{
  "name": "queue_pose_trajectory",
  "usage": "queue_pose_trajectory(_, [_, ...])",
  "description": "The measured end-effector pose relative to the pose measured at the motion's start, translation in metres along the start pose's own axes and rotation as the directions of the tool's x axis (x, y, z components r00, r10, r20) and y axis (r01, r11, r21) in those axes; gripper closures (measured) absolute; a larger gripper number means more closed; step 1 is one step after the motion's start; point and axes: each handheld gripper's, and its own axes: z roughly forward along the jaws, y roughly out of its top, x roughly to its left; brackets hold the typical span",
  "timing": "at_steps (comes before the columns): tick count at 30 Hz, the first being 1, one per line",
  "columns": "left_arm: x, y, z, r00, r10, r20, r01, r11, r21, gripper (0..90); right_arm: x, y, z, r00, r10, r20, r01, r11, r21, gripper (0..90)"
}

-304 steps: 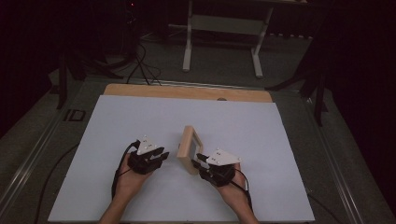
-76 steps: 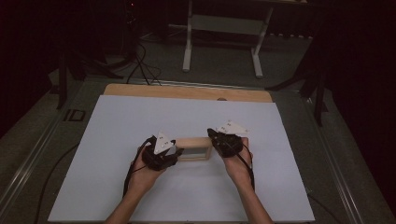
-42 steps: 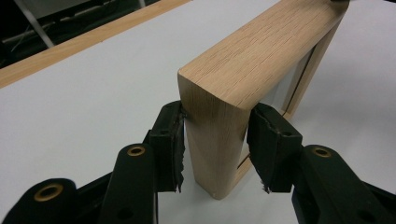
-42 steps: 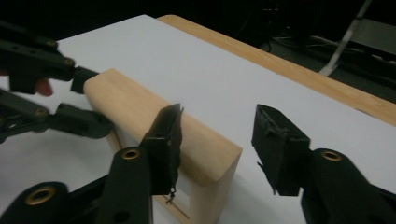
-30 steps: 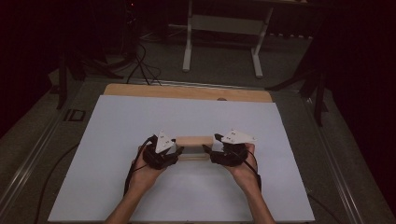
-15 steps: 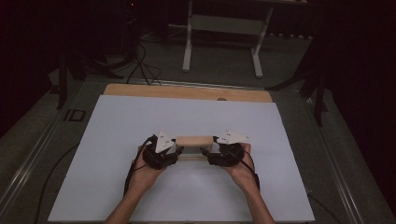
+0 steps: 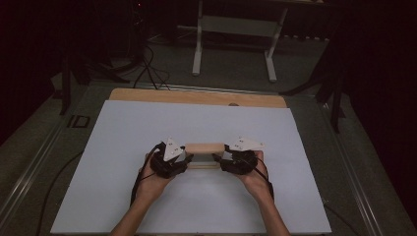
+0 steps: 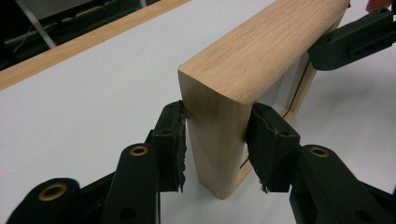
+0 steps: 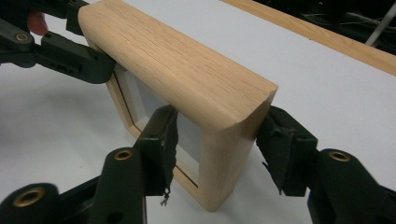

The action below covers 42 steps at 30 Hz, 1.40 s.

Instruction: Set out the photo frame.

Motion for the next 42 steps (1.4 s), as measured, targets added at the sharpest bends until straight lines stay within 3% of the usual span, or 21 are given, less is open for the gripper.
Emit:
queue_pose_trajectory(16, [0.004, 0.003, 0.002, 0.9997, -0.012, 0.023, 0.012, 0.9999, 0.006, 57.6, 0.001, 0.000, -0.004, 0.9999, -0.007, 0.011, 0.007, 1.000, 0.002, 51.6])
queue_pose_trajectory(31, [0.005, 0.005, 0.001, 0.9978, -0.053, 0.039, 0.053, 0.9984, 0.022, 57.5, -0.001, 0.000, -0.006, 1.0000, 0.003, 0.000, -0.003, 1.000, 0.002, 52.3])
queue_pose_trajectory(36, [0.007, 0.005, -0.001, 0.9965, -0.075, 0.037, 0.074, 0.9970, 0.022, 57.9, -0.001, 0.000, -0.005, 0.9999, 0.010, -0.004, -0.010, 1.000, -0.001, 52.3])
queue_pose_trajectory(39, [0.012, 0.006, -0.005, 0.9913, -0.130, 0.020, 0.130, 0.9915, 0.004, 69.9, -0.002, 0.000, -0.004, 0.9996, 0.025, -0.009, -0.025, 1.000, -0.010, 55.5])
queue_pose_trajectory(42, [0.011, 0.005, -0.004, 0.9962, -0.085, 0.018, 0.085, 0.9964, 0.005, 68.8, -0.001, 0.000, -0.004, 0.9997, 0.018, -0.014, -0.019, 1.000, -0.009, 55.8])
